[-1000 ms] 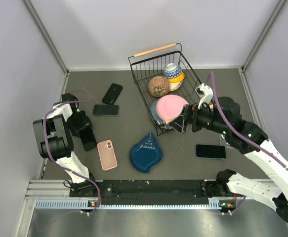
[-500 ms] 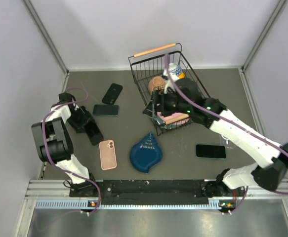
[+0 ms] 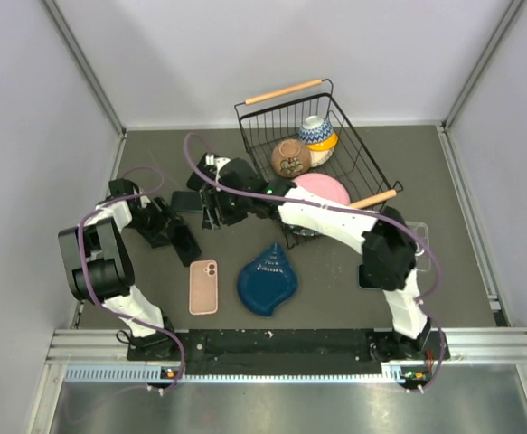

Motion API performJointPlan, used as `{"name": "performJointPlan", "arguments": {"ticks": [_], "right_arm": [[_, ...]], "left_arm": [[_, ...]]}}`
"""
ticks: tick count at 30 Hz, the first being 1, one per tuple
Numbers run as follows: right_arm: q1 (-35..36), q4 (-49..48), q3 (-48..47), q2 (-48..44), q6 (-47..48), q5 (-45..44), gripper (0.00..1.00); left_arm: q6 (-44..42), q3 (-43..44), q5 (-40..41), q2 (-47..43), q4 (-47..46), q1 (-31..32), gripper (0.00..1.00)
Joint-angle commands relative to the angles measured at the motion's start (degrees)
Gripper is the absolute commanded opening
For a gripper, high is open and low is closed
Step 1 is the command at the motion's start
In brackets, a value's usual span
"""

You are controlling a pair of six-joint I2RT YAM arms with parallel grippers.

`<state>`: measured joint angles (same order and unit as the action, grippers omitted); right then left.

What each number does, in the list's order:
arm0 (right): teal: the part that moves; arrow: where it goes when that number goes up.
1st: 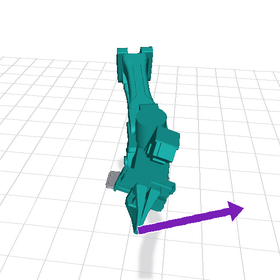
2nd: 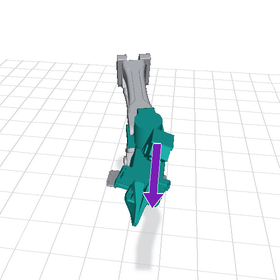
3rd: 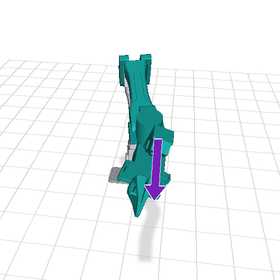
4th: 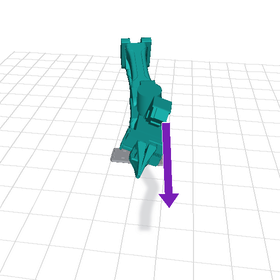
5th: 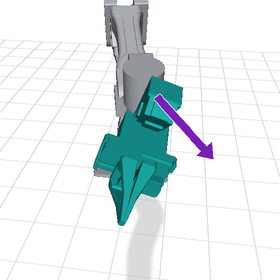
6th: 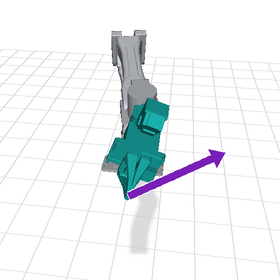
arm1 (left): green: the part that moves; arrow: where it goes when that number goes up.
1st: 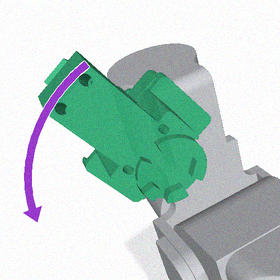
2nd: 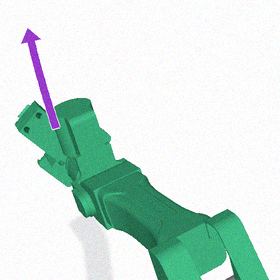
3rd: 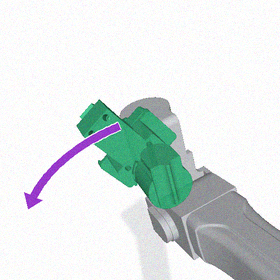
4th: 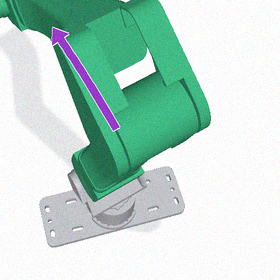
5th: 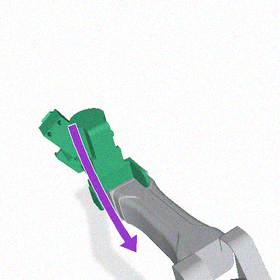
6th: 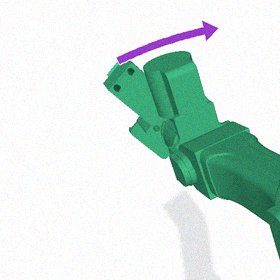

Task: Put the phone into the phone case

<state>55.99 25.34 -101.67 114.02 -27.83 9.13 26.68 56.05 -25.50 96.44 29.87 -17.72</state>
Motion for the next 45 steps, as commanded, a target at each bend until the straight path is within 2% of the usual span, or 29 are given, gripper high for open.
{"name": "performJointPlan", "arguments": {"ticks": [1, 6, 9, 15, 18, 22, 27, 28, 30, 31, 32, 35, 39, 42, 45], "right_arm": [[0.79, -3.28, -7.57, 6.73, 0.24, 0.89, 0.58], [1.05, -2.93, -13.20, 16.22, -0.11, 4.49, 0.58], [1.49, -2.49, -15.22, 19.91, -0.38, 3.27, 0.59], [1.84, -2.58, -18.74, 24.49, -1.26, 4.23, 0.57], [2.11, -3.63, -19.10, 25.64, -2.31, 5.64, 0.52], [2.55, -5.04, -18.83, 25.82, -2.75, 6.87, 0.21], [2.55, -7.14, -19.62, 25.99, -4.51, 8.71, 0.10], [2.55, -7.58, -19.62, 26.17, -5.29, 9.24, 0.00], [2.46, -7.94, -19.71, 26.43, -6.17, 9.77, 0.00], [2.46, -8.20, -19.45, 26.43, -6.53, 9.95, 0.00], [2.46, -8.64, -19.18, 26.43, -6.97, 10.12, 0.00], [1.85, -9.26, -19.09, 26.26, -8.90, 10.65, 0.00], [0.71, -9.44, -18.66, 24.59, -11.70, 8.98, 0.00], [-0.70, -8.03, -18.74, 23.62, -12.94, 8.54, 0.00], [-2.19, -7.41, -18.74, 22.30, -12.86, 8.71, 0.00]], "left_arm": [[1.01, -1.21, -5.26, -2.66, -1.92, -0.57, 0.21], [1.36, -1.30, -7.90, -1.44, -3.41, -0.65, 0.21], [1.62, -1.12, -8.08, -0.38, -3.59, -0.74, 0.21], [1.98, -1.73, -8.78, -0.38, -4.29, -1.09, 0.22], [2.24, -2.09, -9.31, -0.47, -4.64, -1.18, 0.22], [3.21, -2.96, -10.10, -0.73, -5.52, -1.09, 0.26], [3.73, -3.93, -10.02, -3.54, -6.31, -1.09, 0.33], [3.91, -4.02, -10.19, -4.07, -6.40, -1.18, 0.34], [4.78, -4.20, -11.50, -4.33, -7.10, -1.27, 0.35], [5.05, -4.28, -12.03, -4.68, -7.10, -1.27, 0.38], [5.31, -4.11, -11.51, -4.86, -6.67, -1.27, 0.58], [5.23, -1.65, -4.93, -7.05, -1.49, -1.27, 0.77], [4.70, -0.24, 3.42, -11.01, 4.49, -1.18, 0.82], [4.09, -1.47, 4.75, -14.51, 6.69, -0.75, 0.93], [2.59, -3.75, 5.10, -17.24, 7.31, -0.04, 0.94]]}}
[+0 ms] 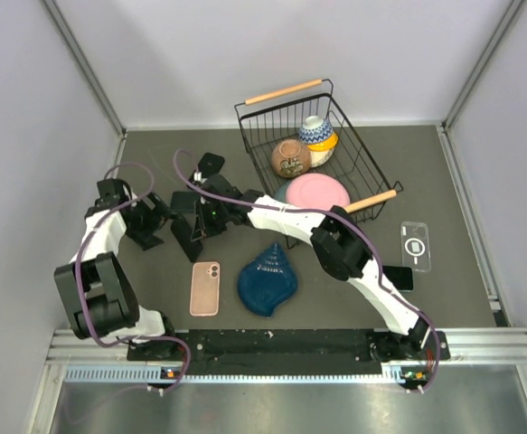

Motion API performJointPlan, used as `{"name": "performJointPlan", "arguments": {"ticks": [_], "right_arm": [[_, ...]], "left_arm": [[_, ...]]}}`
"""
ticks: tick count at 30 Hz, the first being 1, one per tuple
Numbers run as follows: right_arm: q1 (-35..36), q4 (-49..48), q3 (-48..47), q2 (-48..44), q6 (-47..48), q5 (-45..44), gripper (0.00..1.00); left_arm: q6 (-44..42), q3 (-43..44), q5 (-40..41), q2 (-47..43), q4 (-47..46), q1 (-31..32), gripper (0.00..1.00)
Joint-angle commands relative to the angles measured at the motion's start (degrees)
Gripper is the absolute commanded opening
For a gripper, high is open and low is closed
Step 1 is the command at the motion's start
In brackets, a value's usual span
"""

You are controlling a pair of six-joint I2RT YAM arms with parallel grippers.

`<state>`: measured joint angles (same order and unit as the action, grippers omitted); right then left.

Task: Put the phone into the phone case

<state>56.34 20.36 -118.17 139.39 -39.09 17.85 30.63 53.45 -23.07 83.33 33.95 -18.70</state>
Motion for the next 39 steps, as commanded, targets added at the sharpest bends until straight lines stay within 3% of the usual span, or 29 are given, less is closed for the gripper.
{"name": "performJointPlan", "arguments": {"ticks": [1, 11, 17, 24, 28, 31, 32, 34, 35, 39], "right_arm": [[-2.81, -2.26, -2.07, -3.51, -1.60, 0.08, 0.00], [-6.50, -1.29, -0.92, -8.78, -1.25, 1.66, 0.00], [-8.79, 0.12, -2.50, -12.12, -0.46, 1.40, 0.00], [-9.14, 1.17, -2.51, -14.50, -0.37, 0.08, 0.00], [-9.14, 1.26, -1.63, -16.60, 0.15, -1.06, 0.00], [-9.14, 1.70, -1.10, -17.66, 1.12, -1.85, 0.00], [-9.14, 1.79, -0.84, -18.36, 1.30, -1.76, 0.00], [-9.05, 1.96, 0.48, -19.24, 1.74, -1.33, 0.00], [-9.14, 1.79, 1.09, -20.29, 1.74, -1.15, 0.00], [-8.70, 1.53, 6.09, -23.10, 2.70, -1.32, 0.00]], "left_arm": [[-1.45, -2.46, 2.68, -4.66, 3.31, 1.03, 0.94], [-3.12, -11.18, -1.19, -7.13, 4.54, 5.76, 0.74], [-2.42, -7.84, 5.92, -2.92, 8.67, 11.75, 0.70], [-2.24, -7.40, 10.41, 0.87, 8.41, 12.72, 0.53], [-2.33, -6.70, 12.79, 2.62, 7.53, 16.06, 0.52], [-2.51, -6.43, 13.75, 4.21, 7.97, 16.85, 0.35], [-2.33, -6.26, 14.45, 4.21, 8.14, 16.77, 0.24], [-2.24, -5.12, 16.47, 4.12, 9.19, 16.68, 0.15], [-2.16, -4.42, 16.83, 4.12, 9.63, 16.50, 0.04], [-2.07, -0.73, 16.22, 3.86, 10.61, 14.49, 0.00]]}}
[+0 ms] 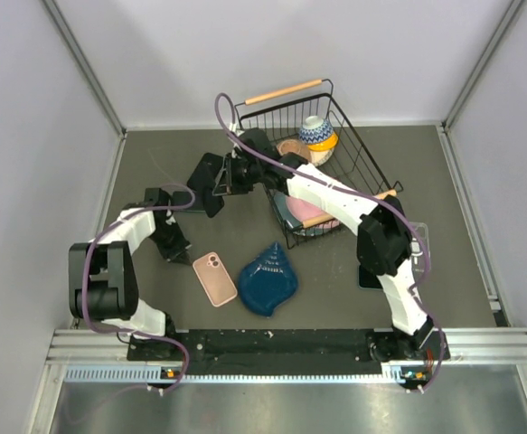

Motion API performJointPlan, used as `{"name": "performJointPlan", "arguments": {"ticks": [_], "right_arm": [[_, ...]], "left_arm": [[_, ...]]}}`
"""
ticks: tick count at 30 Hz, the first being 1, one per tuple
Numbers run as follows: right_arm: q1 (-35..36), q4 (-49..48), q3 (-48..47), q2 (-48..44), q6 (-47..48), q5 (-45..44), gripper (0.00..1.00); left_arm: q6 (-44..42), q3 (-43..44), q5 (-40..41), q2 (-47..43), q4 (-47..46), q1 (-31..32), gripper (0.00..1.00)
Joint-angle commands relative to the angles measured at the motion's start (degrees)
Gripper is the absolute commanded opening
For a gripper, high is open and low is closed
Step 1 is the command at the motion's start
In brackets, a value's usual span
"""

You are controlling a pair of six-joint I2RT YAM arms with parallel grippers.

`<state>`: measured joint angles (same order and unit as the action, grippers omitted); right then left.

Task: Put the phone into the phone case

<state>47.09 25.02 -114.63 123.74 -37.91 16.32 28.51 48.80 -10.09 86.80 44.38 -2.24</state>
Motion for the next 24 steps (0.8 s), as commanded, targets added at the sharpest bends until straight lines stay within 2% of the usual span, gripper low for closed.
{"name": "performJointPlan", "arguments": {"ticks": [1, 6, 9, 10, 11, 12, 13, 15, 16, 20, 24], "right_arm": [[0.98, -3.13, 3.26, -8.07, 1.87, -0.05, 0.00], [2.30, -3.04, 7.65, -11.41, 3.46, 0.56, 0.00], [3.97, -3.04, 11.77, -13.26, 3.90, 0.82, 0.00], [4.50, -3.04, 12.93, -14.74, 3.98, 0.39, 0.00], [5.28, -3.04, 13.98, -15.37, 3.90, 0.04, 0.00], [5.73, -3.04, 16.08, -15.98, 3.55, -0.23, 0.00], [6.17, -3.04, 17.32, -17.29, 3.28, -0.49, 0.00], [7.83, -3.13, 20.66, -18.62, 2.49, -0.84, 0.00], [8.45, -3.39, 22.07, -19.41, 2.40, -2.07, 0.00], [10.83, -5.94, 29.26, -22.66, -0.84, -3.22, 0.00], [12.58, -7.78, 32.97, -23.37, -2.43, -4.54, 0.00]], "left_arm": [[0.05, 4.37, 2.62, 0.38, 0.01, -2.76, 0.00], [-1.18, 6.13, 3.94, 1.61, -0.26, -4.96, 0.00], [-0.83, 4.91, -0.01, 0.48, -1.14, -6.11, 0.00], [-0.13, 4.38, -0.80, -0.40, -1.31, -6.11, 0.05], [0.22, 3.68, -1.42, -2.41, -1.58, -6.02, 0.17], [0.66, 2.20, -1.69, -3.47, -1.66, -6.11, 0.32], [1.19, 1.49, -2.04, -4.62, -1.67, -6.11, 0.55], [1.81, -0.18, -3.79, -6.99, -2.01, -6.11, 0.62], [2.33, -0.71, -4.41, -7.44, -2.02, -6.02, 0.63], [3.13, -2.30, -6.79, -8.14, -3.16, -6.11, 0.49], [2.87, -2.65, -5.47, -8.14, -3.16, -6.02, 0.42]]}}
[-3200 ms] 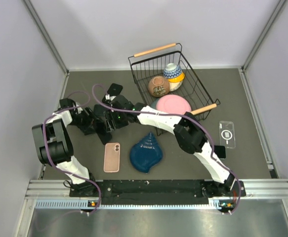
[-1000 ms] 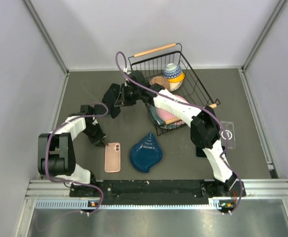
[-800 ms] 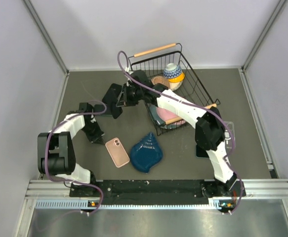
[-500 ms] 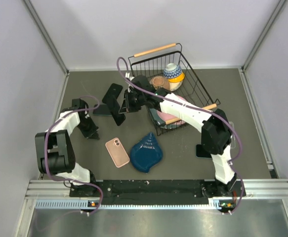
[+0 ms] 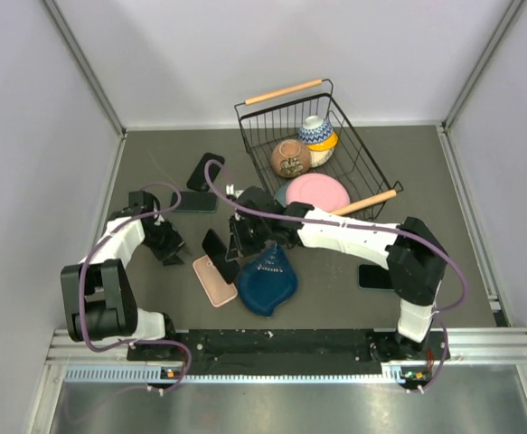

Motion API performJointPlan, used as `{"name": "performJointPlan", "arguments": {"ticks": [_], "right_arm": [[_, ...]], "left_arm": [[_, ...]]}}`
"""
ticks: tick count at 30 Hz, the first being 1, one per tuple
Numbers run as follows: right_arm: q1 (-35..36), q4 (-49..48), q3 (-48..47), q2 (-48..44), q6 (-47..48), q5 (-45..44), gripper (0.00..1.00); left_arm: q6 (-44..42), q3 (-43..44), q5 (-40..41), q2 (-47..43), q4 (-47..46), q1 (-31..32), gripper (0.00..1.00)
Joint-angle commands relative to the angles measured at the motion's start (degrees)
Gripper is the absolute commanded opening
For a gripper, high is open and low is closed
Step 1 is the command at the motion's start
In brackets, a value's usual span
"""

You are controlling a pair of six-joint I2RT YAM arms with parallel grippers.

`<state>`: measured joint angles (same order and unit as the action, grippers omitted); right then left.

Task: Put the phone into the phone case

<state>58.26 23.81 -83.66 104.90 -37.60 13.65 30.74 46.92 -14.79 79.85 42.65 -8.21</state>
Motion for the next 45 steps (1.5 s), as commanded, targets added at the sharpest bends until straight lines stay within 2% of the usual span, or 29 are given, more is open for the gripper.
{"name": "performJointPlan", "arguments": {"ticks": [1, 8, 12, 14, 16, 17, 18, 21, 28, 34, 45], "right_arm": [[2.03, -7.11, 2.53, -4.53, -3.00, -1.87, 0.00], [3.70, -10.19, 5.43, -3.65, -5.98, -2.31, 0.00], [5.28, -13.08, 6.22, -2.25, -7.39, -3.10, 0.00], [5.64, -13.70, 5.70, -0.41, -8.44, -2.84, 0.00], [6.42, -13.62, 5.43, 0.47, -8.89, -3.71, 0.00], [6.60, -13.62, 5.43, 1.17, -9.41, -4.07, 0.00], [6.69, -13.62, 5.52, 1.44, -9.68, -4.42, 0.00], [6.69, -13.71, 6.14, 1.88, -10.73, -5.47, 0.00], [7.04, -13.62, 6.93, 3.90, -11.52, -6.27, 0.00], [7.13, -14.23, 6.93, 6.27, -12.40, -6.00, 0.00], [8.10, -16.86, 5.96, 10.76, -13.72, -3.11, 0.00]], "left_arm": [[0.46, -0.86, -0.25, -1.19, -1.35, -0.14, 0.42], [-0.42, -0.33, 2.13, -3.04, -0.73, -0.67, 0.47], [0.28, -2.35, -5.15, -2.51, -2.57, -1.46, 0.48], [0.81, -3.67, -7.70, -1.37, -3.28, -2.25, 0.42], [1.51, -3.94, -6.93, 0.38, -3.19, -3.04, 0.31], [2.12, -3.15, -4.75, 1.26, -2.15, -3.30, 0.05], [2.13, -2.62, -0.90, 2.23, -0.05, -3.31, 0.00], [2.48, -3.76, 0.19, 3.55, -0.81, -3.74, 0.00], [5.91, -9.65, 4.32, -0.93, -4.25, -3.92, 0.00], [5.73, -10.79, 1.52, 0.47, -5.38, -3.83, 0.00], [6.26, -11.06, 2.13, -0.14, -5.74, -3.75, 0.00]]}}
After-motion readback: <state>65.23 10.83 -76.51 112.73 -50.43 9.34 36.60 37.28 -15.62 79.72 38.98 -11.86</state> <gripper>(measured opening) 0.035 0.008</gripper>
